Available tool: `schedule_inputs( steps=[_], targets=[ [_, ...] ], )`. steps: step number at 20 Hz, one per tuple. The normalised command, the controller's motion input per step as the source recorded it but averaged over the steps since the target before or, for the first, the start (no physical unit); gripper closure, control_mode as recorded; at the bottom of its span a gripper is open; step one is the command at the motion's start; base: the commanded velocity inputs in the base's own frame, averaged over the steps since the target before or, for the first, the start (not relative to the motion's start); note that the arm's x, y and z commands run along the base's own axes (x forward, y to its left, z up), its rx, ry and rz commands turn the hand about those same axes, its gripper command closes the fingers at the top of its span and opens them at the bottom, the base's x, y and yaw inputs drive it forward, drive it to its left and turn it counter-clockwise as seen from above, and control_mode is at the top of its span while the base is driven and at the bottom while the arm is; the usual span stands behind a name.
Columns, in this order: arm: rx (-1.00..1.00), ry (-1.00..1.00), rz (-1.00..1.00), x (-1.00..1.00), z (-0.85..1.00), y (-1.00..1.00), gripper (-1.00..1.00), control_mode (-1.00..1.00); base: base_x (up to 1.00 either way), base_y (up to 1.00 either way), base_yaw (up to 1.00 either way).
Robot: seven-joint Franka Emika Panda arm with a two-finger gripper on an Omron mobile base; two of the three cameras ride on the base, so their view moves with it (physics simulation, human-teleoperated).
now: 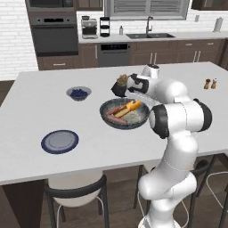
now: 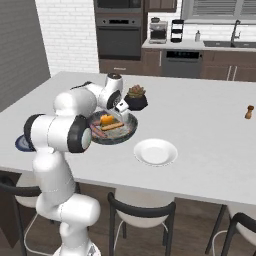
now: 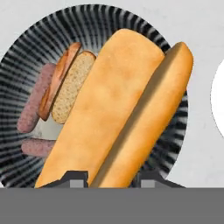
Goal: Place one bun and one sausage from the bowl on each plate.
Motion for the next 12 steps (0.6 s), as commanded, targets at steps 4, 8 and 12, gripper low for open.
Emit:
schedule_inputs(
  steps=[4, 8, 12],
  targets=[
    [0.00, -0.18, 0.00, -0.96, 0.65, -0.64, 1.00, -1.00, 0.00, 0.00, 0.00],
    [0.00, -0.10, 0.00, -0.77, 0.33, -0.82, 1.00, -1.00, 0.00, 0.00, 0.00],
    [0.00, -0.02, 0.02, -0.39, 0.02, -0.63, 1.00, -1.00, 0.00, 0.00, 0.00]
  ],
)
